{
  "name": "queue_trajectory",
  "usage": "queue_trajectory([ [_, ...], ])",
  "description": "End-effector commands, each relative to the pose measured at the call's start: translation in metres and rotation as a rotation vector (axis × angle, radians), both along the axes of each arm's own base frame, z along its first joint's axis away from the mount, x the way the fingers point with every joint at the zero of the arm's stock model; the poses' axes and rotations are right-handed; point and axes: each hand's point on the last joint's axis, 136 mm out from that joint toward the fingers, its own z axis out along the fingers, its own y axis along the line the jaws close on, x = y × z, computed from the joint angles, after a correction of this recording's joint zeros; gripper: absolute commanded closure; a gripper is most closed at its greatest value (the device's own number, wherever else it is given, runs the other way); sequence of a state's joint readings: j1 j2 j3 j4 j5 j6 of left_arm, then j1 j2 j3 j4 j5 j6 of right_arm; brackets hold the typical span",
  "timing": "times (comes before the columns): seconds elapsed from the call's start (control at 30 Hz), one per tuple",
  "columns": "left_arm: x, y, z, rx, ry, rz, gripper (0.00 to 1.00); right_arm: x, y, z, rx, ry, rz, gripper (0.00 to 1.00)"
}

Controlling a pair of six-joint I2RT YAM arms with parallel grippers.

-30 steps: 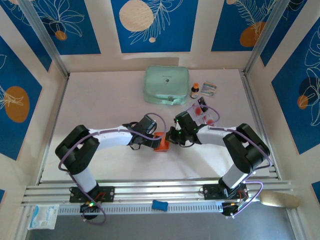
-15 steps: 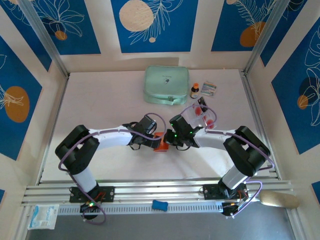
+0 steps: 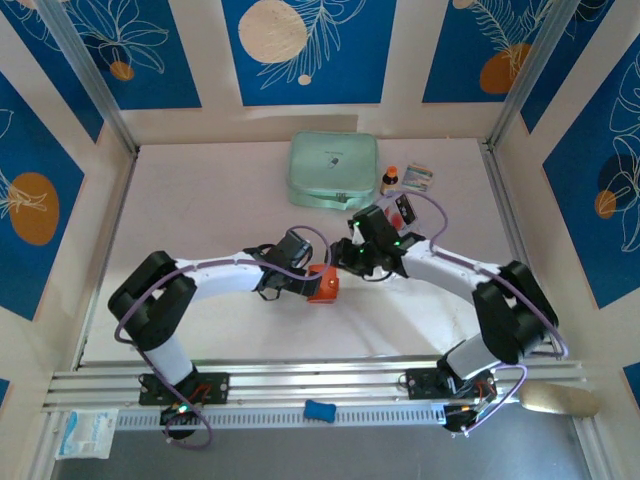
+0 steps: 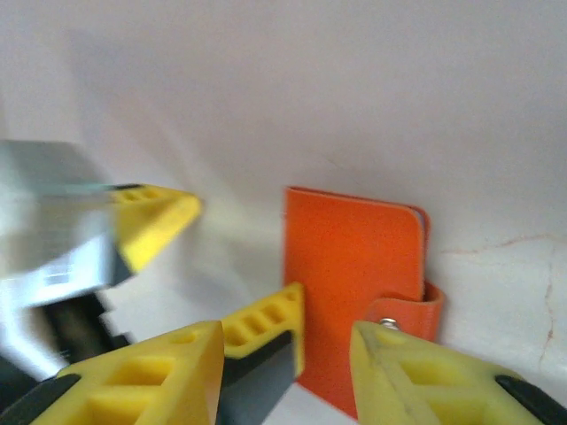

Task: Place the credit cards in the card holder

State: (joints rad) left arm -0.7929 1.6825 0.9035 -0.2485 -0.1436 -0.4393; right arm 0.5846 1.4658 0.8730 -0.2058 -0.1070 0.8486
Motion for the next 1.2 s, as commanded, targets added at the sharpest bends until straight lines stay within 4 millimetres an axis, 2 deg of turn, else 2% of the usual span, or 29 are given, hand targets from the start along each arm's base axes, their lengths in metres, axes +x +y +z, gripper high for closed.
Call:
queue_trajectory([
  [0.0,0.000,0.006,0.010,0.005,0.005,0.016,0.00,0.001,-0.011,0.043,0.064,-0.058,0.014,0.53],
  [0.17,0.022,0.002,0.054,-0.053,-0.074,0.026,0.00,0.009,-0.056,0.089,0.078,-0.167,-0.076,0.48],
  [0.27,0.035,0.006,0.082,-0.090,-0.119,0.042,0.00,0.014,-0.101,0.110,0.061,-0.225,-0.190,0.47],
  [0.37,0.045,0.013,0.107,-0.123,-0.155,0.061,0.00,0.018,-0.153,0.123,0.051,-0.252,-0.336,0.47],
  [0.53,0.053,0.032,0.139,-0.169,-0.206,0.111,0.00,0.025,-0.229,0.118,0.067,-0.217,-0.556,0.51],
  [0.7,0.051,0.058,0.156,-0.184,-0.242,0.164,0.00,0.031,-0.278,0.095,0.112,-0.158,-0.712,0.85],
  [0.77,0.050,0.068,0.160,-0.184,-0.251,0.184,0.00,0.034,-0.286,0.083,0.134,-0.129,-0.735,0.95],
  [0.83,0.049,0.079,0.162,-0.181,-0.257,0.205,0.00,0.037,-0.289,0.069,0.148,-0.097,-0.742,1.00],
  [1.03,0.046,0.105,0.164,-0.178,-0.265,0.254,0.00,0.039,-0.276,0.025,0.174,-0.014,-0.712,1.00],
  [1.17,0.045,0.115,0.163,-0.181,-0.261,0.272,0.00,0.036,-0.256,0.001,0.179,0.039,-0.665,1.00],
])
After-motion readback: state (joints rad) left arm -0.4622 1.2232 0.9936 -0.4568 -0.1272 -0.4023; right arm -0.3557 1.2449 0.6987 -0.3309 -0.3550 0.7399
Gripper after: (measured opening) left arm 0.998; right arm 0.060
